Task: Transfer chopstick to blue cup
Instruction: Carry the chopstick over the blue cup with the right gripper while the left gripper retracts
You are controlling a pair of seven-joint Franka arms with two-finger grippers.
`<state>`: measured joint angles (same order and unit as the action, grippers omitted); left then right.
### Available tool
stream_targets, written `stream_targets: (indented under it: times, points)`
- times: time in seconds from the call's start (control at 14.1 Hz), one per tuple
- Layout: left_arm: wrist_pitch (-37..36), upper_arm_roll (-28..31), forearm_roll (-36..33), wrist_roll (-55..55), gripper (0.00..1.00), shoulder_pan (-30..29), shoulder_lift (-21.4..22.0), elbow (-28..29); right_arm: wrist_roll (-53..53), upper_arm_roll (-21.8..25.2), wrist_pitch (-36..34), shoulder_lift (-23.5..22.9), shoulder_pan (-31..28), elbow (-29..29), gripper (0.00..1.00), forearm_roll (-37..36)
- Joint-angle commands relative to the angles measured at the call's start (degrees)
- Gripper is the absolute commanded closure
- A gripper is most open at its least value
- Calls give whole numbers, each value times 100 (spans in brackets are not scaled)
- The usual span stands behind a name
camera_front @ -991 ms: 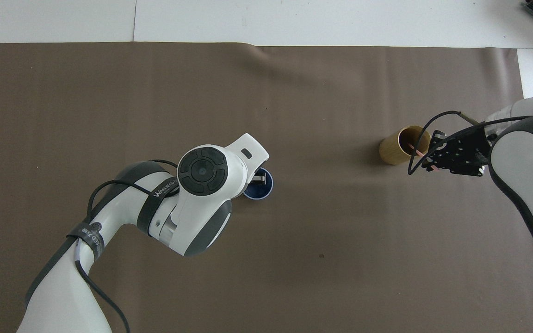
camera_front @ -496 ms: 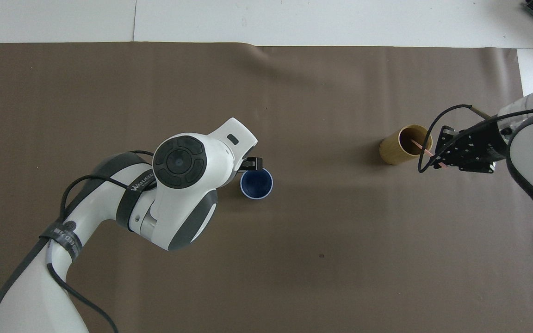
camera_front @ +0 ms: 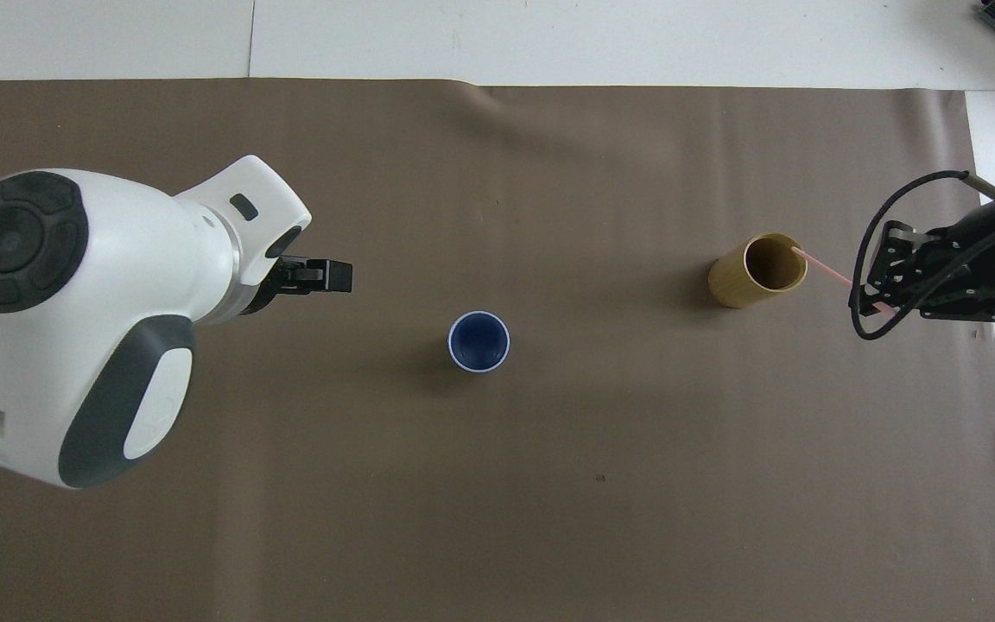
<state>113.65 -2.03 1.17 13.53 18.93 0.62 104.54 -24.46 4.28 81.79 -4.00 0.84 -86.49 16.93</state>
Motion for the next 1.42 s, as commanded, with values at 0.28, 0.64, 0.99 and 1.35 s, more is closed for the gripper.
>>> stream_targets:
  times: [0.28,0.64,0.99,1.35]
  points:
    - [-1510,-52,-29,-1921,0,-1259,-62,-1207,-1154,-366,-419,602,503,53,100,715]
    - [-2083,-34,-47,-2644,0,-1770,-141,-1683,-3221,-577,424,699,1365,-289,100,1444]
    - [-2075,-34,-47,-2767,0,-1867,-132,-1683,-4294,-587,1698,463,2410,-694,100,1489]
    - [-2084,-34,-38,-2794,0,-1867,-123,-1674,-4401,-587,2543,-170,2657,-694,100,1709]
